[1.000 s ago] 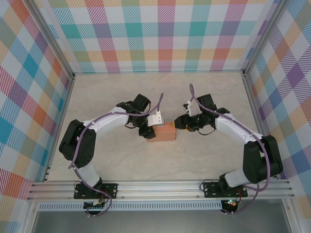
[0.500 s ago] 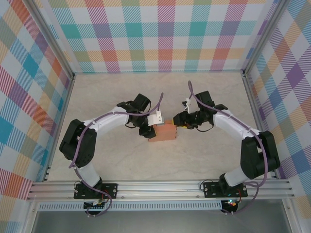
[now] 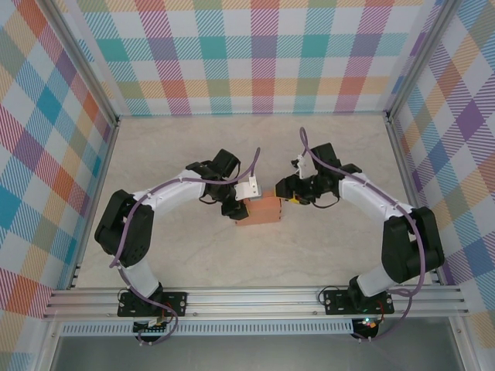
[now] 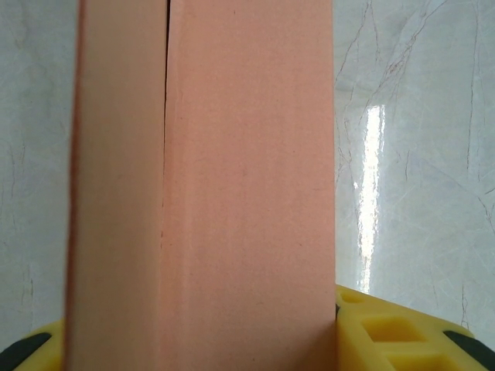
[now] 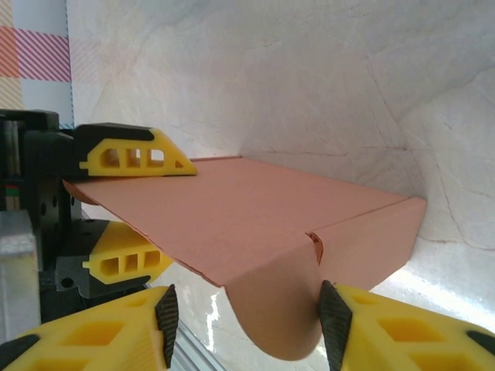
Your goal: Fold the paper box
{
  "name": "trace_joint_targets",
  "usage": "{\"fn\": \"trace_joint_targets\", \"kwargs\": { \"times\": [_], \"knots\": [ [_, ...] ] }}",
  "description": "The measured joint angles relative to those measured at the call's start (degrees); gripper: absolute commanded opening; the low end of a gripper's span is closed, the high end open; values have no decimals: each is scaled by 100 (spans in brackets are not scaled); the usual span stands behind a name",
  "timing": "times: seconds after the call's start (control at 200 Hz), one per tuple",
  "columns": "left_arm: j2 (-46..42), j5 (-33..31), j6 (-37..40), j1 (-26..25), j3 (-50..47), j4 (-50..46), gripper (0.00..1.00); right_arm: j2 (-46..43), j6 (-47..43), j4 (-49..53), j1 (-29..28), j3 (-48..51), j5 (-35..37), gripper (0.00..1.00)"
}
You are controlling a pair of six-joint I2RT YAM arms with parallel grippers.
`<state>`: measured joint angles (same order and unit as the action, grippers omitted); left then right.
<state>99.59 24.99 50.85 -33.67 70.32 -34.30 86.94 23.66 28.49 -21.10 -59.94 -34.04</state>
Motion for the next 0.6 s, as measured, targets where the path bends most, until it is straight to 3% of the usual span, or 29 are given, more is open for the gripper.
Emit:
{"fn": "trace_joint_targets", "kwargs": {
  "times": [0.19,0.325,0.6],
  "knots": [
    [0,0,0,0,0,0,45,0,52,269,0,-409,114,60],
    [4,4,0,0,0,2,45,0,-42,525,0,-640,286,52],
    [9,7,-4,0,0,22,46,485,343,1097,-39,-1117,404,54]
  ]
}}
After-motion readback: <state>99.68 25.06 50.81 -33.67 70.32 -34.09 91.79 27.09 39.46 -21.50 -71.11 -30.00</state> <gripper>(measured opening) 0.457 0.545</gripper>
